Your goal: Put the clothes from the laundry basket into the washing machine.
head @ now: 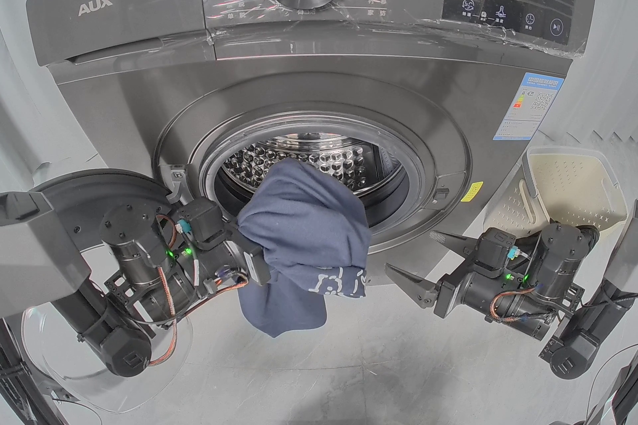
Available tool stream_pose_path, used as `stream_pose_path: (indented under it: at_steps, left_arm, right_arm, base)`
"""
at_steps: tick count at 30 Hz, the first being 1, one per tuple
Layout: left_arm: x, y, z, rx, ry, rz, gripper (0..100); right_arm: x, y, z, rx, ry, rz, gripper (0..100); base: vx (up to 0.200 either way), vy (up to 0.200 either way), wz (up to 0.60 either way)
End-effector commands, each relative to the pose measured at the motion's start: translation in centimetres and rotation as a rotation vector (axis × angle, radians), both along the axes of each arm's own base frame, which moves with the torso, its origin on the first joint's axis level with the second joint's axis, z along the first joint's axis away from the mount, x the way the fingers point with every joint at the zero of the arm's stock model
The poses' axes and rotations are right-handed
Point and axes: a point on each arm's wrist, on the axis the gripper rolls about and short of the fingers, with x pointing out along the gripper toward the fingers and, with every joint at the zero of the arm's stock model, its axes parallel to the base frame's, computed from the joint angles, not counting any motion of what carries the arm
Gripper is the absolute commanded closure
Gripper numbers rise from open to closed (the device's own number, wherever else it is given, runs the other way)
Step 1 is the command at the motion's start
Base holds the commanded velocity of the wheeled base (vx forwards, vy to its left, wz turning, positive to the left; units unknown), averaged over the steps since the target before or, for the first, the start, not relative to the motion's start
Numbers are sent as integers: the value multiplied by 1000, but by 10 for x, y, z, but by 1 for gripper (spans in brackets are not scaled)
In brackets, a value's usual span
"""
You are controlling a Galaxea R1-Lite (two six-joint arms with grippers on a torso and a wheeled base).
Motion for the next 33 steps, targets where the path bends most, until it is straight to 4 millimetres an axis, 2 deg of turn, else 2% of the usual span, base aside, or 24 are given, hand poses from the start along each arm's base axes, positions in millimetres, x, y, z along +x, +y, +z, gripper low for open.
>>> stream_pose_path:
  at_steps: [1, 2, 4, 8, 12, 18, 26, 33]
  left_arm:
    - [27, -14, -1, -32, -20, 3, 100]
    - [29, -15, -1, -36, -25, 4, 100]
    - [49, -23, -9, -45, -31, 13, 100]
    - [63, -26, -19, -43, -23, 22, 100]
    - [79, -38, -25, -64, -13, 13, 100]
    - [101, -48, -23, -69, -15, 19, 100]
    - [134, -75, -17, -80, -23, 42, 100]
    - [148, -85, -30, -68, -4, 39, 100]
  right_arm:
    - [-1, 2, 1, 2, -2, 8, 0]
    - [-1, 2, 1, 2, -2, 8, 0]
    - [-2, 1, 0, 1, -1, 8, 0]
    - [-1, 2, 1, 2, -2, 10, 0]
    - [-1, 1, 1, 2, -2, 8, 0]
    - [-1, 2, 0, 1, -1, 10, 0]
    - [-1, 2, -1, 0, 2, 11, 0]
    - [-1, 2, -1, -1, 3, 11, 0]
  base:
    - [0, 0, 0]
    - [0, 0, 0]
    - [0, 0, 0]
    - [0, 0, 0]
    - [0, 0, 0]
    - [0, 0, 0]
    - [0, 0, 0]
    - [0, 0, 0]
